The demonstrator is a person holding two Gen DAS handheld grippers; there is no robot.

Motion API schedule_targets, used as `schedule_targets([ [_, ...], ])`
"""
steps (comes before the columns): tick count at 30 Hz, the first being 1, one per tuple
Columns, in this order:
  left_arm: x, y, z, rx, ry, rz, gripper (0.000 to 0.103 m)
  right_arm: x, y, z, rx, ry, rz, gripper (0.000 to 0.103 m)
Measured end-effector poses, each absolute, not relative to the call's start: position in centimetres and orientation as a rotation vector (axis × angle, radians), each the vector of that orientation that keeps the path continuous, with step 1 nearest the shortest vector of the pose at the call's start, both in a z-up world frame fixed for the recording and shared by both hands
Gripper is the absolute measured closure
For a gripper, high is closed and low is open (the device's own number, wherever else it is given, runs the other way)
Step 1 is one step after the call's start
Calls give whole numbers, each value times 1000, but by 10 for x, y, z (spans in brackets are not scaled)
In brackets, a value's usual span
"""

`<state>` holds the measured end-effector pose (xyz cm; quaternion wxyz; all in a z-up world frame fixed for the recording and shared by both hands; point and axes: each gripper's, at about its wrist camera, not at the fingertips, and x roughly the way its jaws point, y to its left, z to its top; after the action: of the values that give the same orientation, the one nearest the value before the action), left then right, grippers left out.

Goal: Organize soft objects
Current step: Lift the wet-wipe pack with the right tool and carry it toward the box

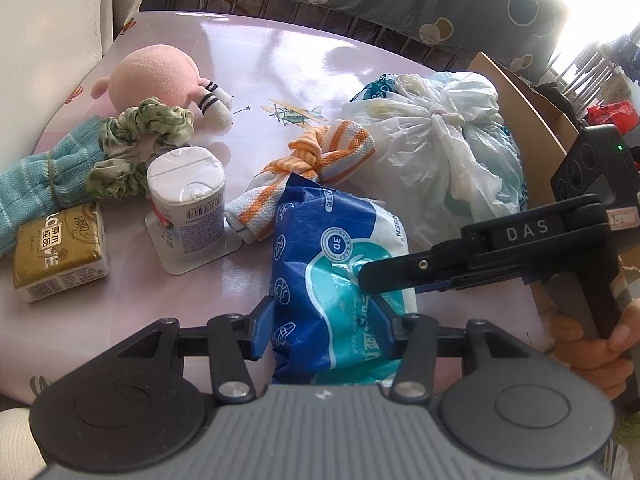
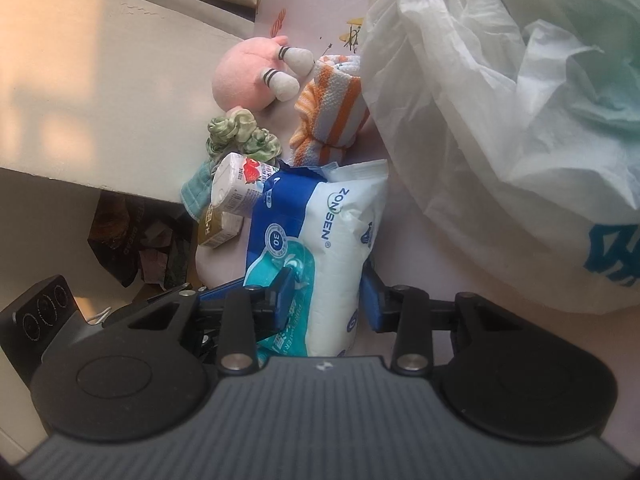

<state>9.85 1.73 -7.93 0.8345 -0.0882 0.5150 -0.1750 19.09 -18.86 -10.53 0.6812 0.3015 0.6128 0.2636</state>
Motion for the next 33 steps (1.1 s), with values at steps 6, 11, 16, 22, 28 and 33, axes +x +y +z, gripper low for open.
schedule_targets([
  [6,100,20,-79,-240,1110,-369,46,188,-185,-102,689,1352,596,70],
  [11,93,27,-69,-275,1101,-361,47,187,-183,-94,714,1335,616,71],
  [16,84,36,-46,-282,1046,-341,47,187,-176,-74,714,1305,653,71],
  [22,84,37,-6,-255,959,-323,48,199,-172,-41,730,1240,700,71],
  [28,95,23,40,-221,867,-340,48,219,-184,-1,760,1141,734,73],
  [33,113,-16,74,-163,811,-393,48,229,-220,32,787,1044,725,73],
])
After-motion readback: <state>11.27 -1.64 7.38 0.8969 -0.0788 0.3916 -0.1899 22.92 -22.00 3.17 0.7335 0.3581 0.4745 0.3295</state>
